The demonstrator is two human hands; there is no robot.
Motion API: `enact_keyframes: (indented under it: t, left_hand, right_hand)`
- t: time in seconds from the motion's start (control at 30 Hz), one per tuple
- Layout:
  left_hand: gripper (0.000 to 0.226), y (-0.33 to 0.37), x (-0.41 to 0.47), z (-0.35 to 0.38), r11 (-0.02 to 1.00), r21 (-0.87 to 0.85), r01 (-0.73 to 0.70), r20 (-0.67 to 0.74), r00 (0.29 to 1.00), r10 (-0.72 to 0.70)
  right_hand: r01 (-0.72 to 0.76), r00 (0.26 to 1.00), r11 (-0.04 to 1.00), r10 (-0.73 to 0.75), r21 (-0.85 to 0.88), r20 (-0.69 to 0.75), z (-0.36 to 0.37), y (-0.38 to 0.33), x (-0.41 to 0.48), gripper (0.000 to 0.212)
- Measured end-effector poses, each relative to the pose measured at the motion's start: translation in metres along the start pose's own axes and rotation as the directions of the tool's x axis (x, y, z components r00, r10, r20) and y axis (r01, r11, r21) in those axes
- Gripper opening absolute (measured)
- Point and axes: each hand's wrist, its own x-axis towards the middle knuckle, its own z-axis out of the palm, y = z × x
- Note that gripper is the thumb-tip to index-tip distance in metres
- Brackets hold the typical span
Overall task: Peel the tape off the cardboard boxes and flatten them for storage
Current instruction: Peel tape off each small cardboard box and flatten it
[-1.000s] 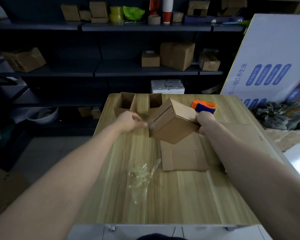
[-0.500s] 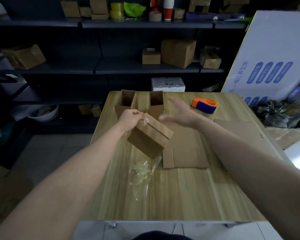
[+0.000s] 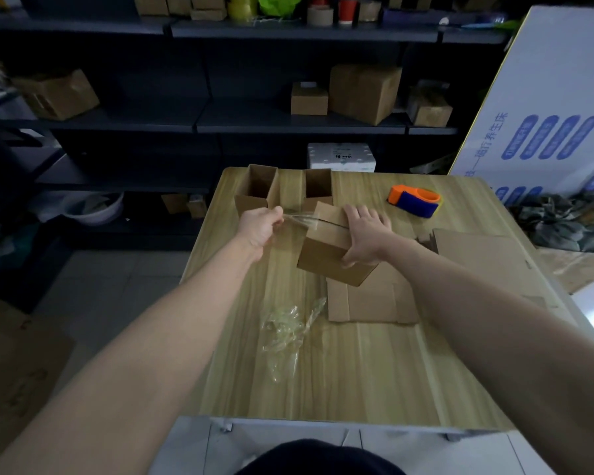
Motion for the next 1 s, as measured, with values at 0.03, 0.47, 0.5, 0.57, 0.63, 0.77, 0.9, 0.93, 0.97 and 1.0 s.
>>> enact_keyframes:
  t: [0.03, 0.47, 0.5, 0.57, 0.63, 0.77, 0.9, 0.93, 0.97, 1.0]
  left_hand:
    - [0.022, -0.002, 0.001, -0.004, 0.998, 0.064, -0.001, -0.046, 0.999, 0.004]
    - [0.026, -0.072, 0.037, -0.061, 0.776, 0.536, 0.333, -0.473, 0.880, -0.050]
    - [0.027, -0.076, 0.037, -0.062, 0.727, 0.596, 0.341, -0.480, 0.877, -0.019]
    - [0.023, -0.082, 0.032, -0.052, 0.663, 0.680, 0.313, -0.457, 0.888, 0.049]
    - [0.012, -0.088, 0.024, -0.038, 0.627, 0.744, 0.232, -0.389, 0.913, 0.124]
    - [0.004, -0.109, 0.007, -0.006, 0.575, 0.818, 0.021, -0.153, 0.972, 0.181]
    - [0.020, -0.144, -0.013, 0.023, 0.545, 0.837, -0.048, 0.007, 0.997, 0.077]
    - [0.024, -0.152, -0.016, 0.027, 0.536, 0.843, -0.039, 0.022, 0.999, 0.039]
    - [0.026, -0.160, -0.018, 0.031, 0.520, 0.854, -0.030, 0.033, 0.999, 0.004]
    - [0.025, -0.165, -0.020, 0.034, 0.496, 0.868, -0.031, 0.047, 0.999, -0.021]
  right_hand:
    - [-0.023, 1.000, 1.000, 0.023, 0.017, -0.005, 0.003, 0.006, -0.001, 0.112]
    - [-0.322, 0.935, 0.910, 0.349, 0.262, -0.065, -0.002, 0.072, -0.020, 0.106]
    - [-0.348, 0.922, 0.905, 0.378, 0.244, -0.085, -0.004, 0.075, -0.021, 0.103]
    - [-0.386, 0.899, 0.894, 0.420, 0.227, -0.126, -0.009, 0.074, -0.021, 0.100]
    - [-0.365, 0.904, 0.898, 0.404, 0.245, -0.136, -0.010, 0.070, -0.019, 0.101]
    - [-0.263, 0.941, 0.930, 0.306, 0.256, -0.142, -0.003, 0.061, -0.017, 0.106]
    - [-0.184, 0.966, 0.942, 0.225, 0.281, -0.123, 0.007, 0.057, -0.015, 0.108]
    - [-0.173, 0.971, 0.942, 0.212, 0.288, -0.111, 0.010, 0.058, -0.015, 0.109]
    - [-0.166, 0.974, 0.942, 0.202, 0.292, -0.100, 0.012, 0.059, -0.015, 0.109]
    - [-0.159, 0.977, 0.942, 0.194, 0.294, -0.093, 0.014, 0.060, -0.016, 0.109]
